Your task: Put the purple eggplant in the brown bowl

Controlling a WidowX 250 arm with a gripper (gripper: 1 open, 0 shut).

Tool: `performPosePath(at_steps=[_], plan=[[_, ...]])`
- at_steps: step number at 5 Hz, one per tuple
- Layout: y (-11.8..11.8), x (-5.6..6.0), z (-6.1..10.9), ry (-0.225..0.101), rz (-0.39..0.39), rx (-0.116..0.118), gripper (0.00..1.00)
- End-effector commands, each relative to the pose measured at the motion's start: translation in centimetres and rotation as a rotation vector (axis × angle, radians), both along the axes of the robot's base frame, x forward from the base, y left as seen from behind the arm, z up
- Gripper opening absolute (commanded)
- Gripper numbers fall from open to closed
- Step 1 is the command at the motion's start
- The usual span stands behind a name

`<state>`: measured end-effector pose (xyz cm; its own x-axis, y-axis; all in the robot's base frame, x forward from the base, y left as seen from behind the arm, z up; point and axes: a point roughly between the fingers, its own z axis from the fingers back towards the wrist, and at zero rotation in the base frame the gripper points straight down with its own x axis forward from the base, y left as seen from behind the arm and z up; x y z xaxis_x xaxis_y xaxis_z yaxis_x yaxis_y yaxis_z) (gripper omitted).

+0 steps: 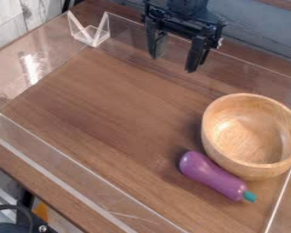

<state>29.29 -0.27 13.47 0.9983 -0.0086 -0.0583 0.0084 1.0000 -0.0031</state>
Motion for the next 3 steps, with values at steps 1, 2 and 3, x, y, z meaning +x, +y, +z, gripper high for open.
performPosePath(at_steps=[1, 2, 3], plan=[[-0.4, -0.4, -0.6, 0.018, 0.038, -0.002, 1.00], [-0.7, -0.9, -1.1, 0.035, 0.078, -0.005, 1.00], [-2.3, -1.9, -1.3, 0.032, 0.202, -0.018, 1.00]])
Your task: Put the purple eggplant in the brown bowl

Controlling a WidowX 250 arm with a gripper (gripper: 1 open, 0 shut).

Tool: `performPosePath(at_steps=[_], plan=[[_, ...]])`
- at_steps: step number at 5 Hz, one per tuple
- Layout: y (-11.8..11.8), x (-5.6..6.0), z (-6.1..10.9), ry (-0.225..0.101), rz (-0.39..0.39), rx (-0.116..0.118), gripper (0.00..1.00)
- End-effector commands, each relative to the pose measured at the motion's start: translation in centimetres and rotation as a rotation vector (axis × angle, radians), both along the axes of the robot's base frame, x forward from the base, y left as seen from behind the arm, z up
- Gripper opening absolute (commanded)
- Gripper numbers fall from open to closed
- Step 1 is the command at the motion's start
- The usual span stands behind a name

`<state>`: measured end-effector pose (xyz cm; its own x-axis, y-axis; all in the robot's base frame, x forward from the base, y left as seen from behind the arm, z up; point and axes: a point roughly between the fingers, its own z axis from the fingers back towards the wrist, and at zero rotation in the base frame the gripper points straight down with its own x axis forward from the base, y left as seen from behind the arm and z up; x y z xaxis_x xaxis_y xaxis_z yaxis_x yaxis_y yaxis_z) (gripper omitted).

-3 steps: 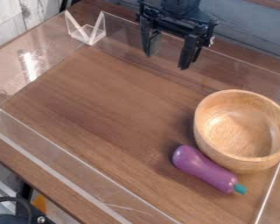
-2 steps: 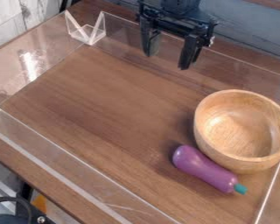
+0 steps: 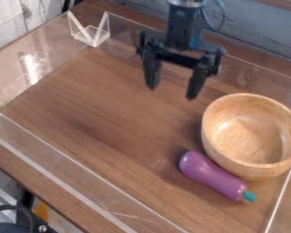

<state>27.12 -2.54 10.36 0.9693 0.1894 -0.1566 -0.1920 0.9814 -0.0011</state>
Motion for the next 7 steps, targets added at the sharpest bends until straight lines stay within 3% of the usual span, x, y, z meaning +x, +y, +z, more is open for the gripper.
performPosePath(at_steps=[1, 2, 4, 7], plan=[[-1.9, -0.9, 1.4, -0.075, 0.164, -0.009, 1.00], [-4.0, -1.9, 1.1, -0.089, 0.326, -0.015, 1.00], [-5.4, -3.7, 0.0, -0.089, 0.644, -0.036, 1.00], [-6.5, -4.9, -3.5, -0.089, 0.937, -0.061, 1.00]])
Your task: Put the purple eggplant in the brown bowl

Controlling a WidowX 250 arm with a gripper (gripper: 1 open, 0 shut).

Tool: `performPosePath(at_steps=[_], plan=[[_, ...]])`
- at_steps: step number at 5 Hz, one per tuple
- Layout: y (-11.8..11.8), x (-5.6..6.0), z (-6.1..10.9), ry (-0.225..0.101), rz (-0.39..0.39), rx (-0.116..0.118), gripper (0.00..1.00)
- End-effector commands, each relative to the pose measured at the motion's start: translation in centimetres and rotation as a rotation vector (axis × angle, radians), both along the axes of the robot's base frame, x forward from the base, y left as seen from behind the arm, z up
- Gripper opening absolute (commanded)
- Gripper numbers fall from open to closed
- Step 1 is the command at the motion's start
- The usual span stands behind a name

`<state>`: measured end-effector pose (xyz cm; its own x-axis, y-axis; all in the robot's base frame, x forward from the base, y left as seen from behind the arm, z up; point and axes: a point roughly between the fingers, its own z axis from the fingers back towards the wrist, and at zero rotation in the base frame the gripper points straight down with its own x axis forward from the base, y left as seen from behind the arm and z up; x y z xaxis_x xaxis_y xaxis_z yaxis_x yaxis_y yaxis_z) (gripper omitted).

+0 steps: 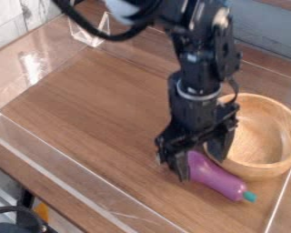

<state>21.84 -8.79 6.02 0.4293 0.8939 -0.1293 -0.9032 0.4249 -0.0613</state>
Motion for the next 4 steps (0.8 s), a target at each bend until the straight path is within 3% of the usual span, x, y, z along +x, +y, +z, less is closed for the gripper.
performPosePath(at_steps=[1, 4], plan=[[-0.7, 0.3, -0.2, -0.048, 0.092, -0.016, 1.00], [-2.1, 0.1, -1.4, -0.063, 0.204, -0.039, 1.00]])
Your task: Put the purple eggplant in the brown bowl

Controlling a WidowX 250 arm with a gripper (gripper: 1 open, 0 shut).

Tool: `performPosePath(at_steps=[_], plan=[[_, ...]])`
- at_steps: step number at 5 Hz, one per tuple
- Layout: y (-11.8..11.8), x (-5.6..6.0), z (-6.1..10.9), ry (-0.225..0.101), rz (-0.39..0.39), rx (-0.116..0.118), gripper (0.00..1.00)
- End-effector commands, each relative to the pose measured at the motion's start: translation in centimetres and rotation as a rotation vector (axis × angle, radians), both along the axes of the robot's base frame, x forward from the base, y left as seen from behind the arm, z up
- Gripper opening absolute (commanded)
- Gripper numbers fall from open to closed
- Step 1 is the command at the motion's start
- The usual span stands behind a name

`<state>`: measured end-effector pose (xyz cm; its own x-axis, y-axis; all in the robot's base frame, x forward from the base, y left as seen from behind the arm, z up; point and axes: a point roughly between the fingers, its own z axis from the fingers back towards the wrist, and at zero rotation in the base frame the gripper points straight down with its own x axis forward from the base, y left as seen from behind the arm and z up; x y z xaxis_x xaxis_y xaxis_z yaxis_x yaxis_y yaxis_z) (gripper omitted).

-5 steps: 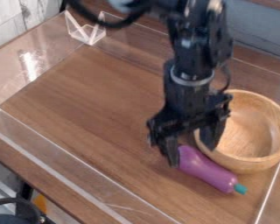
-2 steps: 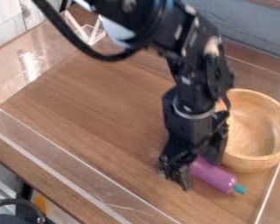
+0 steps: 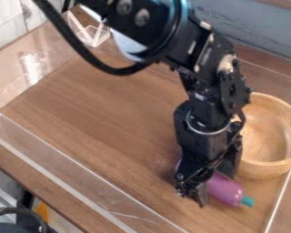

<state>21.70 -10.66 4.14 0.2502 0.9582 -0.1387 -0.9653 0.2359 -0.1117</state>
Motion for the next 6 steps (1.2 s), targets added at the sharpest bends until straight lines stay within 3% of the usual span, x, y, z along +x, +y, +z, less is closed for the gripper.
performPosePath(at_steps=[1, 6], plan=[[-0.30, 0.37, 0.53, -0.026, 0.023, -0.029, 1.00], [-0.44, 0.63, 0.76, -0.032, 0.097, -0.091, 1.00]])
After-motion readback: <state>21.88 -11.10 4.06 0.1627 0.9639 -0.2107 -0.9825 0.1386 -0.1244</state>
